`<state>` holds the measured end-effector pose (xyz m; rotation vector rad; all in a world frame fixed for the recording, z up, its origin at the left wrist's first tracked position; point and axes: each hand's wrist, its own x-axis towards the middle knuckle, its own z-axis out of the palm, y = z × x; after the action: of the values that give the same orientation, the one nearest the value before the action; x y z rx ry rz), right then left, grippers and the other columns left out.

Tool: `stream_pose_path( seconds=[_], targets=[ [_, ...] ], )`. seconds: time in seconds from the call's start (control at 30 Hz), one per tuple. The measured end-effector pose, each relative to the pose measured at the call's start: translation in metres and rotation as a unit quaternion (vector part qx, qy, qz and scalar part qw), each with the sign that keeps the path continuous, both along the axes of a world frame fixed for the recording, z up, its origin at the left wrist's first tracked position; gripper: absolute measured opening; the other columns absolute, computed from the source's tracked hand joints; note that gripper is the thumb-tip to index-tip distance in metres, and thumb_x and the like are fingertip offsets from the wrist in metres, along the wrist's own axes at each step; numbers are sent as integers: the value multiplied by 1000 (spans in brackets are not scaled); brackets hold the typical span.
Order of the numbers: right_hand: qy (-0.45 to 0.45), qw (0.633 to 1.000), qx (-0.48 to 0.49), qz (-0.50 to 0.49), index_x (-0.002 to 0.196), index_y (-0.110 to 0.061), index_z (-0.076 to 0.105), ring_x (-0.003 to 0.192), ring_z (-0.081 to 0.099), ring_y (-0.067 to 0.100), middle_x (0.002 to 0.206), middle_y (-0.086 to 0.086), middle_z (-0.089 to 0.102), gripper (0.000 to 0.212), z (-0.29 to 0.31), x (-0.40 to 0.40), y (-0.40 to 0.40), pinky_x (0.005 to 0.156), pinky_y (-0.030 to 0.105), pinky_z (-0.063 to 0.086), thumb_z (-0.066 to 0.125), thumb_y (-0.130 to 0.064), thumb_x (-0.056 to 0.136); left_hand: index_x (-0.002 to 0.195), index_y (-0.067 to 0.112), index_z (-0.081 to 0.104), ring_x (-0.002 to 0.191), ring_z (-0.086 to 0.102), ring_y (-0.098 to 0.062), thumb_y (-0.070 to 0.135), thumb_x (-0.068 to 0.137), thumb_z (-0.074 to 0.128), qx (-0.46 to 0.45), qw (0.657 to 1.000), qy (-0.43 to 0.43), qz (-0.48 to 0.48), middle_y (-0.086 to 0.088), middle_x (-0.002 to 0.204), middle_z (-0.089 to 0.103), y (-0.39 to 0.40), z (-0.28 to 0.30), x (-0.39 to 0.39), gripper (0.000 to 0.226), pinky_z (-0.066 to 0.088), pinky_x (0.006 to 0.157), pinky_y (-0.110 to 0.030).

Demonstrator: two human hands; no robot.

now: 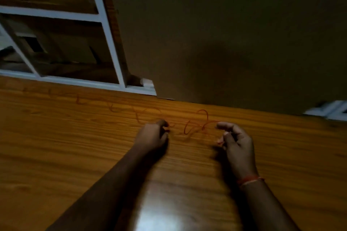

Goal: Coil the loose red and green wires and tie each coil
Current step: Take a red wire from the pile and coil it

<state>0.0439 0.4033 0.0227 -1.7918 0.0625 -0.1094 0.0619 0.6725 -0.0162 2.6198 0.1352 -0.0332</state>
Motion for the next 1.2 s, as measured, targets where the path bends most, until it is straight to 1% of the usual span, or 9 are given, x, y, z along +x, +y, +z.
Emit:
stream_pose_path(
  seconds=[0.13, 0.27, 0.4, 0.5, 0.73, 0.87, 0.97, 1.1, 1.2],
  targets=[
    [-20, 999, 8, -32, 108, -30, 72, 65, 61, 15, 72, 4, 64, 36, 8, -16, -35, 61, 39, 52, 45, -7, 105, 133, 39, 49, 91, 62, 1, 35, 95, 65, -25, 997, -73, 6, 18, 104, 66, -31, -2, -12, 42, 59, 80, -27],
    [-15, 998, 31, -48, 109, -23, 71, 59, 58, 5, 71, 4, 64, 34, 3, -35, -75, 60, 28, 47, 44, -3, 105, 128, 43, 61, 110, 48, -1, 39, 96, 62, -82, 985, -121, -88, 20, 117, 52, -78, 13, -28, 32, 45, 81, -20],
    [-8, 998, 39, -52, 107, -25, 72, 63, 62, 11, 76, 1, 68, 34, 1, -56, -138, 59, 32, 51, 46, -3, 105, 125, 25, 70, 114, 61, 0, 39, 105, 53, -362, 920, -22, -149, 13, 124, 67, -167, 35, -55, 30, 50, 90, -16],
    [-17, 998, 24, -53, 106, -26, 72, 65, 64, 14, 78, 0, 69, 35, 0, -72, -207, 62, 33, 52, 47, -3, 104, 117, 22, 71, 104, 66, 0, 32, 98, 67, -325, 930, -11, -173, 13, 115, 70, -252, 34, -67, 22, 54, 87, -22],
    [-23, 992, 37, -118, 99, -17, 72, 56, 53, 9, 99, 1, 74, 35, -13, -102, -346, 57, 27, 50, 47, 7, 99, 101, 11, 53, 85, 72, -25, 18, 109, 43, -526, 844, 70, -74, -18, 113, 72, -394, 46, -94, 15, 57, 70, -32],
    [-16, 977, 123, -176, 91, -18, 72, 62, 52, 8, 97, 7, 73, 37, -16, -111, -406, 55, 25, 44, 48, 8, 96, 94, 13, 54, 89, 72, -16, 22, 110, 40, -486, 874, 7, -18, -6, 99, 76, -439, 53, -96, 23, 54, 70, -27],
    [5, 960, 202, -192, 77, -19, 68, 52, 48, 6, 82, 6, 67, 42, -12, -112, -436, 54, 26, 37, 46, 13, 92, 95, 13, 53, 60, 61, -13, 26, 110, 40, -564, 823, -11, 68, -2, 77, 63, -450, 64, -91, 24, 47, 53, -25],
    [51, 972, 228, -30, 62, -16, 61, 71, 59, 22, 82, 12, 67, 47, -4, -115, -466, 70, 37, 45, 43, 22, 83, 93, 16, 58, 51, 39, -6, 28, 109, 44, -505, 857, -64, 85, 6, 67, 51, -442, 78, -87, 24, 29, 44, -22],
    [73, 977, 151, 131, 66, -10, 61, 87, 61, 35, 86, 16, 67, 44, -2, -113, -474, 76, 60, 53, 42, 25, 85, 94, 16, 61, 52, 38, -8, 28, 108, 47, -501, 860, -83, 54, 8, 66, 53, -440, 93, -88, 23, 27, 46, -23]
  ],
)
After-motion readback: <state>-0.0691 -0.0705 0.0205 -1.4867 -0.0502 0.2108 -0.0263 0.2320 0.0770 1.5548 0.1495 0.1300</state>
